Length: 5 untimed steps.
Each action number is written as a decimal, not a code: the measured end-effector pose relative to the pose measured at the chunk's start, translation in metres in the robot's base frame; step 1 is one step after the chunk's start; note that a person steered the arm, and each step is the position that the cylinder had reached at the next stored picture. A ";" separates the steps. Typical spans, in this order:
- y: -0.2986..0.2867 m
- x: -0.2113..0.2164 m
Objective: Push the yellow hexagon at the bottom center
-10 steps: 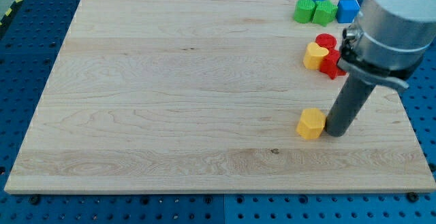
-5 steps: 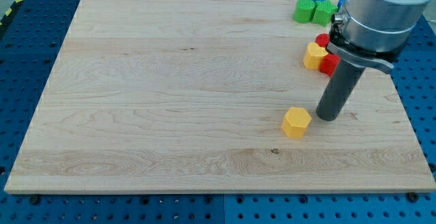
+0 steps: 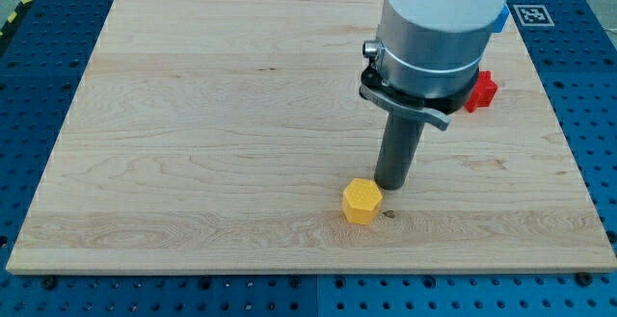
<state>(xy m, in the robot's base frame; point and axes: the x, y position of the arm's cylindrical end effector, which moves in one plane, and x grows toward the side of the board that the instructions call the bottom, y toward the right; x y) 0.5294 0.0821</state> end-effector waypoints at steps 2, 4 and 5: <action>-0.033 0.005; -0.014 0.009; 0.066 -0.002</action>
